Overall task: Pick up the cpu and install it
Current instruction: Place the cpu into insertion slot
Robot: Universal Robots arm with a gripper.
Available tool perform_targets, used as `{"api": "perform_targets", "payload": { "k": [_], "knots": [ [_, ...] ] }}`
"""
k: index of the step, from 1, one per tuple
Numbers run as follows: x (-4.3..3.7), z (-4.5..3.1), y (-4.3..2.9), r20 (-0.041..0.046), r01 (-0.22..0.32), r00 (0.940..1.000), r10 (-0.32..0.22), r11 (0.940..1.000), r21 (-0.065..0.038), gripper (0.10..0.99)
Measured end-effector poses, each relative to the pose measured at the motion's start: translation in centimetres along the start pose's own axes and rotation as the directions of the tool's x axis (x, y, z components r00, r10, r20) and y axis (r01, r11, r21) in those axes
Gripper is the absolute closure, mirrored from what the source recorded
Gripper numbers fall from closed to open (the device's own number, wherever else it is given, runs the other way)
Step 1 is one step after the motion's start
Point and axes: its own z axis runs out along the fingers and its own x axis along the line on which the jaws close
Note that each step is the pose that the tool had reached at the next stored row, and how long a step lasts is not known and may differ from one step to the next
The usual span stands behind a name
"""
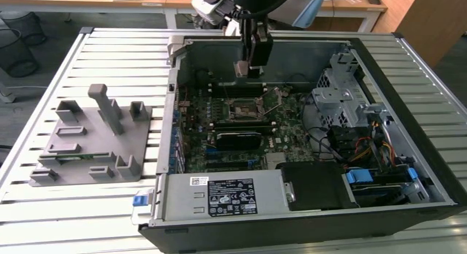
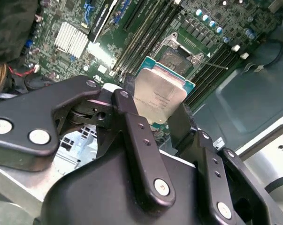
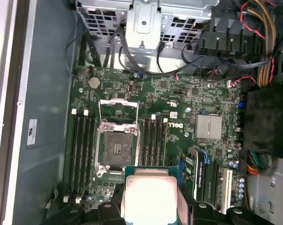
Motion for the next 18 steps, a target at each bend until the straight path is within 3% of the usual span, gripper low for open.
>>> {"api": "perform_targets", "payload": {
  "k": [2,4,7,8,12,18],
  "knots": [
    [0.0,0.14,-0.01,0.0001,-0.004,1.0,0.004,1.0,-0.003,0.557],
    [0.01,0.27,-0.01,-0.006,-0.004,1.0,0.004,1.0,-0.003,0.557],
    [0.05,0.51,-0.02,-0.0318,-0.006,0.9995,0.005,1.0,-0.005,0.557],
    [0.06,0.68,-0.03,-0.0368,-0.006,0.9993,0.006,1.0,-0.005,0.557],
    [0.39,1.38,0.13,-0.037,-0.006,0.9993,0.006,1.0,-0.005,0.557],
    [1.36,2.48,0.93,-0.0366,-0.006,0.9993,0.006,1.0,-0.005,0.557]
  ]
}}
